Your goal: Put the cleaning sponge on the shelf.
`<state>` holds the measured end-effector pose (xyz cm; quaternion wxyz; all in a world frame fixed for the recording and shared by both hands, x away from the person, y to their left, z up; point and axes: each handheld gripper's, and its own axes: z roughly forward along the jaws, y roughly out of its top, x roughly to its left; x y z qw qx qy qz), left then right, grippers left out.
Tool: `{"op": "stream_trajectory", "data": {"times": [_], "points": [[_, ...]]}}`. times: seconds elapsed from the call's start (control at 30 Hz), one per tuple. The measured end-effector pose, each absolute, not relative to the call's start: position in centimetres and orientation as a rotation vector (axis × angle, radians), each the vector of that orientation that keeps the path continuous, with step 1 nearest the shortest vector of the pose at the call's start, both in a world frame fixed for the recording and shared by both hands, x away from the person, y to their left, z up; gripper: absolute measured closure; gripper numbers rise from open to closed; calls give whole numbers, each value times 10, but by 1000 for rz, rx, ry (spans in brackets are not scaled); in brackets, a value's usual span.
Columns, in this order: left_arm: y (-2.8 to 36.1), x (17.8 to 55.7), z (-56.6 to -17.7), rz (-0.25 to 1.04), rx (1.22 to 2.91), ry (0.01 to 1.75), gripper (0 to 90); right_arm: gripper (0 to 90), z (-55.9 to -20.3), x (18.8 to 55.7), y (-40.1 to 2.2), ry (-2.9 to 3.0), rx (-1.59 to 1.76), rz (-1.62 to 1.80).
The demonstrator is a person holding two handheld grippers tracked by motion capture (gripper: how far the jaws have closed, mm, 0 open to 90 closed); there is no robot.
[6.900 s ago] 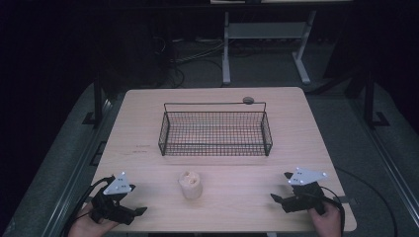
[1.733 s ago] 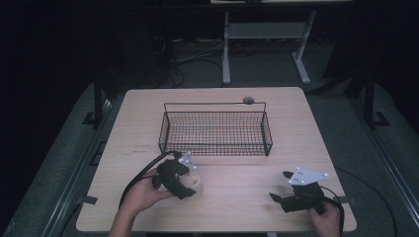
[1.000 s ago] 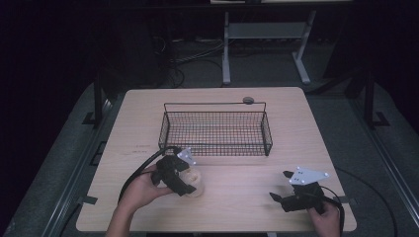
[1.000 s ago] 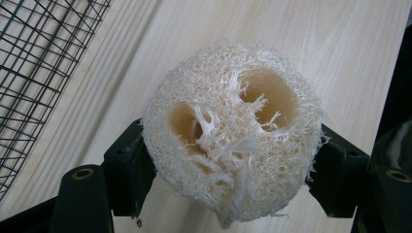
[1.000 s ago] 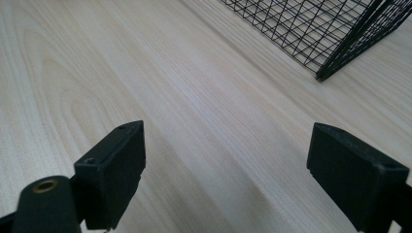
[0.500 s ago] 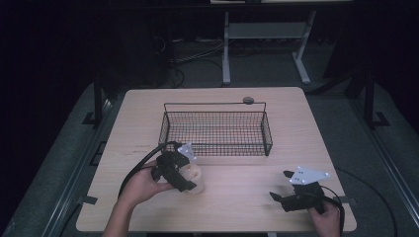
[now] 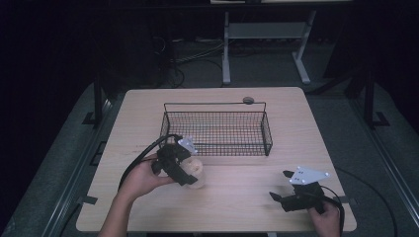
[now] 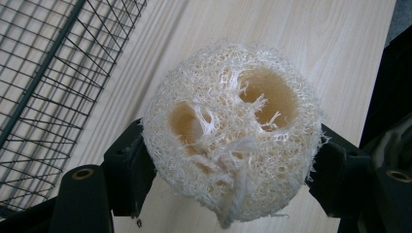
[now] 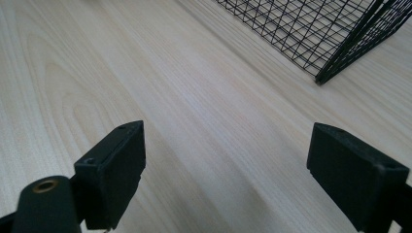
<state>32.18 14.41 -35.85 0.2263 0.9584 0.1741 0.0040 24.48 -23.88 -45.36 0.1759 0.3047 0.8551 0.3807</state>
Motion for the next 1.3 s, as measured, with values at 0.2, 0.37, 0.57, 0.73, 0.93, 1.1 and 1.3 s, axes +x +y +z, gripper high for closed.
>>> {"op": "stream_trajectory", "data": {"times": [0.2,0.37,0.57,0.73,0.93,1.1,1.3], "points": [[144,328,-352,3,2640,480,271,135,-453,245,-239,2418,862,1083],[144,337,-346,7,2647,490,271,135,-453,245,-240,2416,864,1084],[142,347,-338,-2,2636,502,271,135,-453,245,-241,2413,878,1084],[139,354,-331,-2,2627,500,271,135,-453,245,-241,2409,878,1095],[135,364,-324,-3,2630,497,271,135,-453,245,-241,2406,886,1095],[132,373,-318,-6,2636,490,273,135,-453,246,-242,2404,876,1096],[130,384,-313,-5,2626,502,273,135,-453,246,-242,2404,877,1098]]}}
